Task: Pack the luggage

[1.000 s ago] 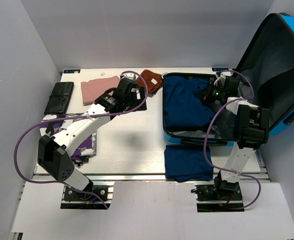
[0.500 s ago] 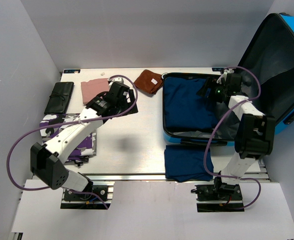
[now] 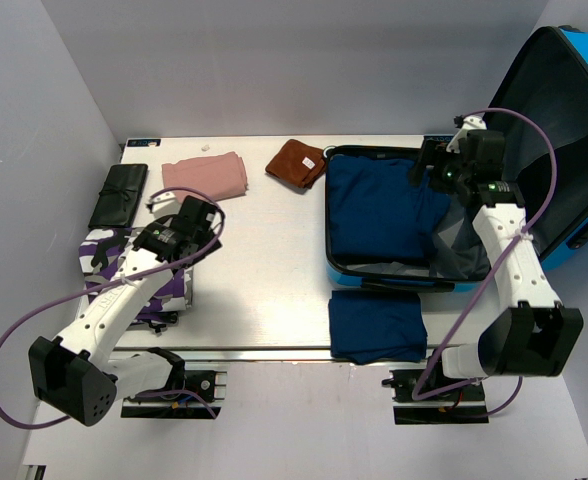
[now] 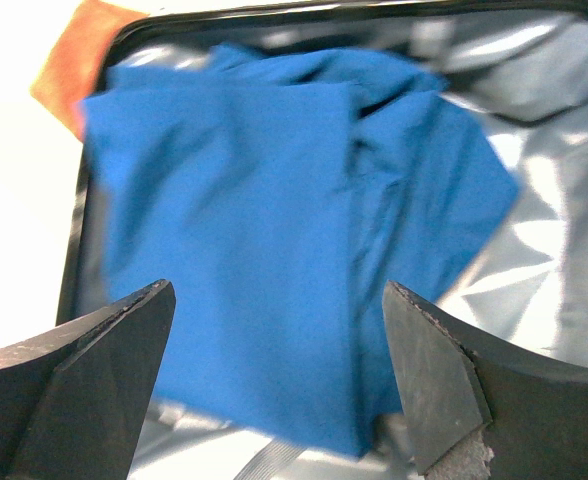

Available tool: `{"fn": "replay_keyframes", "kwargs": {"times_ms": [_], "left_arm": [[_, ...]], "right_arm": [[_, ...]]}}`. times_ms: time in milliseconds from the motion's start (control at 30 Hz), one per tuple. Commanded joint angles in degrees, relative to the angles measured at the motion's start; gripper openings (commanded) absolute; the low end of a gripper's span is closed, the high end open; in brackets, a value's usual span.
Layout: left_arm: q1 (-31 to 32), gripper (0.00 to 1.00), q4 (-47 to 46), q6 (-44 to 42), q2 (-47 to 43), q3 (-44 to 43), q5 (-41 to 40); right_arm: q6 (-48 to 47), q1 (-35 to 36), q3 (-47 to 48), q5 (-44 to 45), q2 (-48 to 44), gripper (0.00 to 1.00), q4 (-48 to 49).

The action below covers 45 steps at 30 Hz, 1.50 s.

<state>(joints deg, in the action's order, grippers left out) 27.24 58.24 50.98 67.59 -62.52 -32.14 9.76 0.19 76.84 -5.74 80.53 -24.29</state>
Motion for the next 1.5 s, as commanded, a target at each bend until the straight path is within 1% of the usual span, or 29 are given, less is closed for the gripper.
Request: {"fn": "replay_keyframes", "kwargs": {"times_ms": [0, 33, 167, 233, 267, 300, 400, 533, 600, 767, 867, 900, 933, 1000, 1033, 1100, 1133, 1167, 1200, 1233, 1267, 1333, 1367, 1433, 1467], "left_arm": [[-4.6, 0.98, -1.9, 1.6, -1.6, 2.7, -6.0], [-7.4, 0.98, -2.1, 1.4, 0.6, 2.4, -5.8], [-13.9, 0.98, -4.6, -0.4, 7.5, 0.3, -5.5], [-16.2, 0.98, -7.5, -1.2, 9.7, -0.4, -4.6], [-18.3, 0.98, -9.1, -2.2, 11.4, -0.7, -3.0], [-19.2, 0.98, -12.9, -3.5, 12.0, -0.7, -0.6], [-21.3, 0.98, -18.7, -3.5, 15.5, -0.1, 0.0], [-22.0, 0.98, -20.6, -5.2, 22.7, -2.7, 4.0], [-22.0, 0.98, -21.6, -4.9, 26.0, -3.0, 4.6], [-22.0, 0.98, -25.1, -4.5, 30.8, -0.1, 7.0], [-22.0, 0.88, -27.5, -4.1, 33.0, 3.3, 9.2], [-22.0, 0.81, -27.6, -3.9, 33.7, 3.8, 9.7], [-21.4, 0.67, -27.7, -3.8, 34.7, 4.2, 10.3], [-20.6, 0.51, -27.0, -4.4, 35.3, 3.6, 11.4], [-19.8, 0.31, -27.0, -6.1, 35.7, 2.9, 14.6], [-18.3, 0.13, -28.5, -7.2, 35.3, 3.4, 17.9], [-17.0, 0.03, -30.7, -7.9, 34.3, 4.8, 19.6], [-16.1, 0.0, -31.9, -8.1, 33.8, 5.6, 23.1], [-15.1, 0.0, -32.8, -8.2, 33.3, 6.5, 24.9], [-12.8, 0.0, -34.8, -8.0, 32.5, 8.4, 28.4], [-11.2, 0.0, -35.8, -8.1, 32.3, 9.2, 30.1], [-7.7, 0.0, -35.8, -7.8, 32.0, 10.1, 31.2], [-4.0, 0.0, -35.3, -7.7, 32.2, 10.1, 31.6], [-0.3, 0.0, -34.7, -6.6, 32.5, 10.5, 32.1], [3.3, 0.0, -34.8, -6.2, 32.4, 11.3, 34.8]], "right_arm": [[-1.1, 4.2, -1.7, -0.8, -5.2, 0.89, -3.1], [-1.1, 5.7, -2.7, -0.9, -6.0, 0.89, -3.4], [-1.1, 9.8, -5.5, -0.2, -10.1, 0.89, -4.9], [-0.8, 10.7, -7.0, 0.1, -12.8, 0.89, -4.8], [-0.7, 11.8, -8.4, 0.5, -13.6, 0.89, -5.0], [-0.7, 12.0, -9.1, 0.5, -15.2, 0.89, -5.2], [-0.2, 13.4, -11.3, 0.7, -18.0, 0.89, -5.9], [-0.4, 14.5, -13.9, 2.7, -20.4, 0.89, -8.0], [-0.5, 14.9, -14.8, 3.2, -21.0, 0.89, -9.2], [-0.6, 15.4, -16.2, 3.1, -22.3, 0.89, -9.5], [-0.7, 15.5, -16.4, 3.5, -22.7, 0.89, -9.4], [-0.7, 15.5, -16.5, 3.6, -22.7, 0.89, -9.5], [-0.7, 15.4, -16.5, 4.0, -22.9, 0.89, -9.7], [-0.6, 15.7, -16.5, 4.0, -22.9, 0.89, -9.8], [-0.4, 15.7, -16.5, 3.9, -23.0, 0.89, -9.6], [-0.3, 15.8, -16.6, 3.1, -23.0, 0.89, -9.3], [-0.4, 16.0, -16.9, 2.8, -23.0, 0.89, -9.2], [-0.4, 16.2, -17.0, 2.6, -22.9, 0.89, -9.0], [-0.5, 16.1, -17.0, 3.2, -23.0, 0.89, -9.2], [-0.5, 16.2, -17.1, 4.1, -23.0, 0.89, -9.4], [-0.7, 16.3, -17.1, 4.9, -23.1, 0.89, -9.3], [-0.9, 16.2, -16.9, 5.5, -23.1, 0.89, -9.4], [-0.9, 16.2, -16.8, 5.1, -23.1, 0.89, -9.0], [-1.0, 16.4, -16.8, 3.0, -23.1, 0.89, -8.6], [-1.0, 16.4, -16.9, 2.1, -23.2, 0.89, -8.2]]}}
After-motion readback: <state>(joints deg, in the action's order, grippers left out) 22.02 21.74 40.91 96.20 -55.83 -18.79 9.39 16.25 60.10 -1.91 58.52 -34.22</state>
